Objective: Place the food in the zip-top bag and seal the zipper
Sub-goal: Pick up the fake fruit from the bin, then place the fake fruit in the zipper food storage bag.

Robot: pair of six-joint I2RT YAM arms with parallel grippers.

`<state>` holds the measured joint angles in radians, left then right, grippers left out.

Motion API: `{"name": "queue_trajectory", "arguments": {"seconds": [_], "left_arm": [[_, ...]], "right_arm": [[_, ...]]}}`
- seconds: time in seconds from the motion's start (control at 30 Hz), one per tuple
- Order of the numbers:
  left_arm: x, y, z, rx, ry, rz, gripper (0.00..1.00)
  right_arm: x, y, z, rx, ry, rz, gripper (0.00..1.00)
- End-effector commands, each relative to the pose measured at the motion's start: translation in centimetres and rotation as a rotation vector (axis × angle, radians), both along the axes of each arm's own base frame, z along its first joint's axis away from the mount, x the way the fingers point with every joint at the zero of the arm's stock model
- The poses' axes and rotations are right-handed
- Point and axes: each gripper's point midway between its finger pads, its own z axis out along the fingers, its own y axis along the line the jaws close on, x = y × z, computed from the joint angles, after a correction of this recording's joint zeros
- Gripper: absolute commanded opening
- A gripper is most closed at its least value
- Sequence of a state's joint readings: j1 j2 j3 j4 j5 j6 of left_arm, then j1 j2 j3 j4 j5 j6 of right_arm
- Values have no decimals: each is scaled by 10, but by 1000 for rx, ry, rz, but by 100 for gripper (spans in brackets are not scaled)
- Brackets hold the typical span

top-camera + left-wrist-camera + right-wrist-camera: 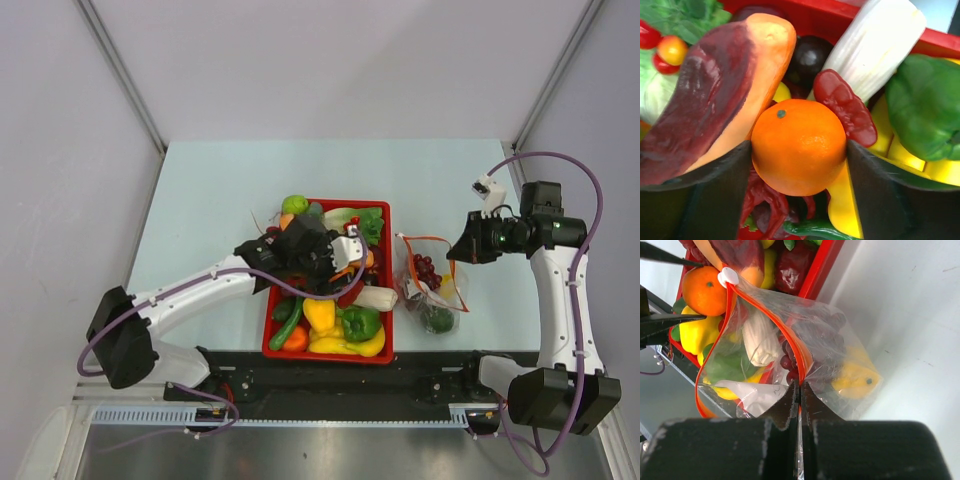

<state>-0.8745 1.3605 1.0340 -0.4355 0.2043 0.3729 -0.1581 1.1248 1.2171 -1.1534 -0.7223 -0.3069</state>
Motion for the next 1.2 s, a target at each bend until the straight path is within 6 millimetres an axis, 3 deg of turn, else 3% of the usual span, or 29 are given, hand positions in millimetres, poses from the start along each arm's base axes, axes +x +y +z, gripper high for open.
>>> {"name": "queue_trajectory", "arguments": {"seconds": [0.0, 0.07, 0.13, 0.17, 0.23, 0.27, 0.33, 0.37, 0.47, 0.6, 0.7, 0.77, 0.9, 1.0, 1.17], "left_arm": [[-10, -5, 8, -6, 69, -23, 61], [-13, -10, 26, -48, 83, -25, 45], [-13, -13, 56, -119, 42, -28, 38], [-8, -21, 83, -180, -4, -31, 32], [-7, -29, 117, -252, -43, -50, 30], [-6, -38, 150, -309, -84, -68, 29], [-2, -56, 168, -341, -81, -82, 29], [-6, -67, 197, -392, -108, -106, 29], [-15, -100, 221, -441, -130, -168, 28], [-27, -140, 220, -457, -126, -235, 29], [-34, -165, 203, -437, -112, -265, 29], [-36, -178, 184, -405, -92, -268, 29], [-26, -183, 145, -327, -43, -207, 30], [-15, -182, 129, -277, -44, -146, 45], [-9, -172, 147, -313, -23, -109, 83]], "right_arm": [[3, 4, 13, 12, -53, 13, 0], [4, 4, 13, 15, -54, 13, 0], [4, 5, 13, 19, -50, 15, 0], [4, 5, 14, 23, -53, 17, 0], [4, 6, 14, 30, -51, 19, 0], [4, 7, 14, 35, -49, 20, 0], [4, 9, 15, 47, -46, 25, 0], [4, 9, 15, 50, -44, 24, 0], [4, 10, 17, 56, -42, 22, 0], [4, 12, 20, 72, -48, 25, 0], [4, 12, 22, 73, -50, 21, 0], [3, 12, 24, 76, -53, 22, 0], [2, 13, 27, 77, -60, 24, 0], [2, 13, 27, 81, -61, 29, 0], [3, 13, 26, 83, -60, 32, 0]]}}
